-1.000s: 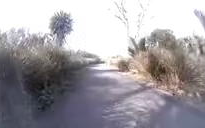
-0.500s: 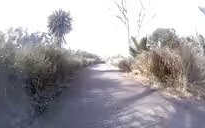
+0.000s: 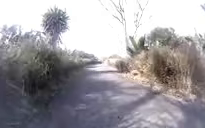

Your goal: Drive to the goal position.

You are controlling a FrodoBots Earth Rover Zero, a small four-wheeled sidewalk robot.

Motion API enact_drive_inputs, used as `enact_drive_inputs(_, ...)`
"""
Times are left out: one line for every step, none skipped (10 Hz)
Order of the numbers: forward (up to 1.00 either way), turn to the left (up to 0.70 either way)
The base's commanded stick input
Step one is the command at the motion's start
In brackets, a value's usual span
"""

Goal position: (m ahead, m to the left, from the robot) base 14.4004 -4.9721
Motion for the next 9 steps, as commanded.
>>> enact_drive_inputs(0.45, 0.00)
enact_drive_inputs(0.45, 0.00)
enact_drive_inputs(0.45, 0.00)
enact_drive_inputs(0.45, 0.00)
enact_drive_inputs(0.45, 0.00)
enact_drive_inputs(0.45, 0.00)
enact_drive_inputs(0.45, 0.00)
enact_drive_inputs(0.45, 0.00)
enact_drive_inputs(0.45, 0.00)
